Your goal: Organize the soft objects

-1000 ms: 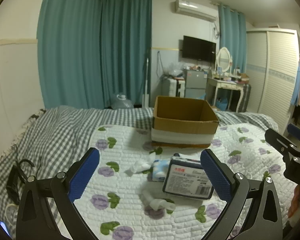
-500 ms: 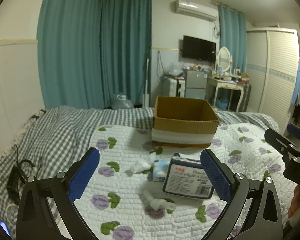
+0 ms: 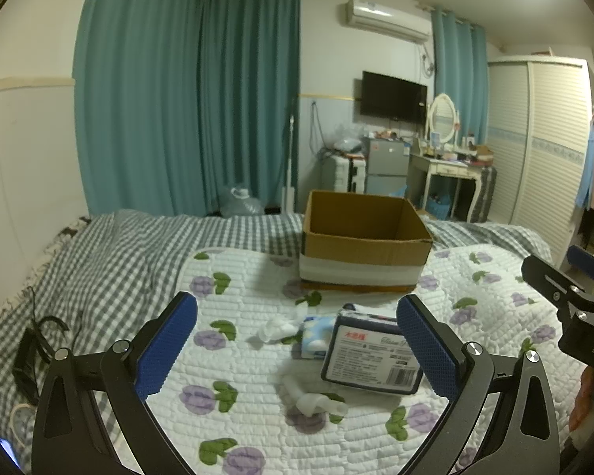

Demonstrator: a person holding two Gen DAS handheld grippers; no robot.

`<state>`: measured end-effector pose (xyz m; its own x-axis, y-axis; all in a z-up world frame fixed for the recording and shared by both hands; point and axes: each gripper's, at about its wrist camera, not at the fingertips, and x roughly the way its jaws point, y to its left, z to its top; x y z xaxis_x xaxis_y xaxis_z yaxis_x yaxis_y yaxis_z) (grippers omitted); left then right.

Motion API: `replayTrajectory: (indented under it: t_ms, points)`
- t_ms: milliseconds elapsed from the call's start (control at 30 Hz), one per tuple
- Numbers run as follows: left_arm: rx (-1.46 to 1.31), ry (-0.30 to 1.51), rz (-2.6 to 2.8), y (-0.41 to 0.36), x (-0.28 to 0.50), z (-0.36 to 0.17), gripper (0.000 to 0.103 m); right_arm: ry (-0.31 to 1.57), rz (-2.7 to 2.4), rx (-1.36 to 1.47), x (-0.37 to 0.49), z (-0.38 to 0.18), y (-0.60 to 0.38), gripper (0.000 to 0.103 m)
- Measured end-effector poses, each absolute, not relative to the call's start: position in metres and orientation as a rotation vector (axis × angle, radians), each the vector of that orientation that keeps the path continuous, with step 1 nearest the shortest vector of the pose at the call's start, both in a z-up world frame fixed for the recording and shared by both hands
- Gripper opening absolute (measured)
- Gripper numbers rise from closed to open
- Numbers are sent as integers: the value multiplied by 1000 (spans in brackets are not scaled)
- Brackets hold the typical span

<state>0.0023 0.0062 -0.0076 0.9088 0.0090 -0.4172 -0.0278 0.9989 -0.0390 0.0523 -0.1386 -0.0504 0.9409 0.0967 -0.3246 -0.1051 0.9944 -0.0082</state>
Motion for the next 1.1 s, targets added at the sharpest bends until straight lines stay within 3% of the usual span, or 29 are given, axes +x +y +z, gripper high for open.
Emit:
replayTrajectory:
  t_ms: [567,800,1033,1100]
  points:
    - [-46,446,4,21,9,-5,103,395,139,-50,62,-54,-131,103]
    - [-75,617,-2,27,38,-54,102,633,121,-82,106,-103,-137,103]
    - [-62,865,-3,12,60,-140,101,851,111,-84,146,-157,-142,103]
    - [-85,907,-36,9,64,-153,101,911,109,-99,160,-172,-142,99]
